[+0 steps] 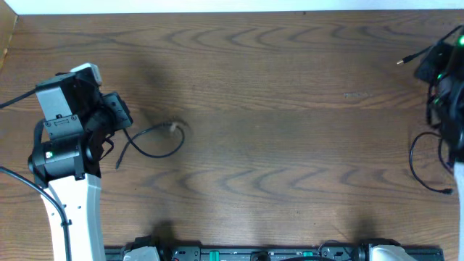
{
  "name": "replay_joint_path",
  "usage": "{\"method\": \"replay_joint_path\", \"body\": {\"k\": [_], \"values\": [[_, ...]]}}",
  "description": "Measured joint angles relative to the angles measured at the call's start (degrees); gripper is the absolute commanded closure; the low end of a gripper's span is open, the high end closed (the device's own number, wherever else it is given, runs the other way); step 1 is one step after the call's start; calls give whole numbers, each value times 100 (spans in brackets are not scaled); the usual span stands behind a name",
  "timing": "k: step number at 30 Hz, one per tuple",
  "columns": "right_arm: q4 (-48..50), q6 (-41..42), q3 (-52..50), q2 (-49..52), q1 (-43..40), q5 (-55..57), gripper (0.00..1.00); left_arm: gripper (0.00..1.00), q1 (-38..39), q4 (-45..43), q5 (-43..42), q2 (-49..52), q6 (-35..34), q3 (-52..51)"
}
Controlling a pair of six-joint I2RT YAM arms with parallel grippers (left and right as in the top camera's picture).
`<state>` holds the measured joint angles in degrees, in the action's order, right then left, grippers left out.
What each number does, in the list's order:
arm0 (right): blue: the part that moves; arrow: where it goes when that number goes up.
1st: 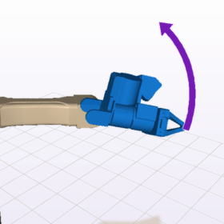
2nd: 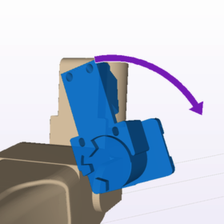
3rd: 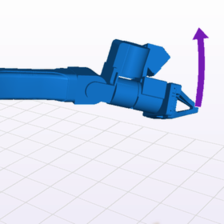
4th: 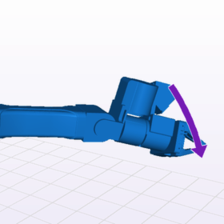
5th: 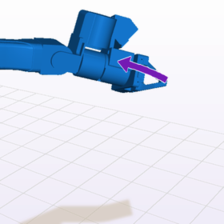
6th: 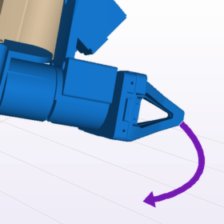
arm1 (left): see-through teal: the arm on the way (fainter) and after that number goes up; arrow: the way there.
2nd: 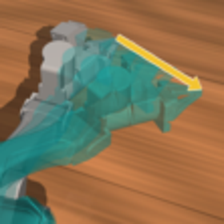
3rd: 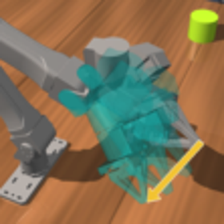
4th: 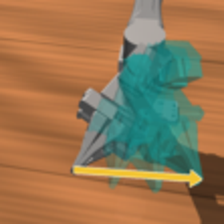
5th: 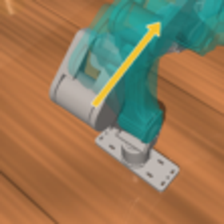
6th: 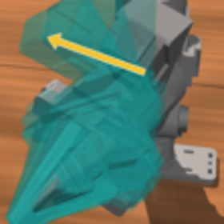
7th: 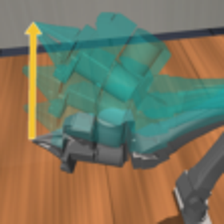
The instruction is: Untangle cables
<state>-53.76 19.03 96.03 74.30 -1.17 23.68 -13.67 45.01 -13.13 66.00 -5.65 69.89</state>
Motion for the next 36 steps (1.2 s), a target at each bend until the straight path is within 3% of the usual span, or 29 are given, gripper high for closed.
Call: {"method": "replay_joint_path", "body": {"k": [11,17,19,20,21,23,32,36], "values": [[66,-44,2,1167,-2291,-2238,99,93,2,540,-1154,0,271,0],[44,-151,0,1679,-3001,-3377,98,93,157,793,-1764,0,444,0],[20,-181,2,1821,-3084,-3574,90,92,284,857,-1880,0,461,0],[-15,-190,2,1895,-3108,-3639,75,93,365,892,-1939,0,466,0],[-55,-192,2,1967,-3136,-3711,56,92,452,907,-1978,0,472,0],[-136,-232,2,2116,-3174,-3807,1,93,612,940,-2022,0,522,0],[-531,-343,2,2385,-3307,-4057,1,93,1178,970,-2129,0,645,0],[-640,-758,2,2385,-3316,-4631,1,93,1449,1049,-2256,0,994,0]]}}
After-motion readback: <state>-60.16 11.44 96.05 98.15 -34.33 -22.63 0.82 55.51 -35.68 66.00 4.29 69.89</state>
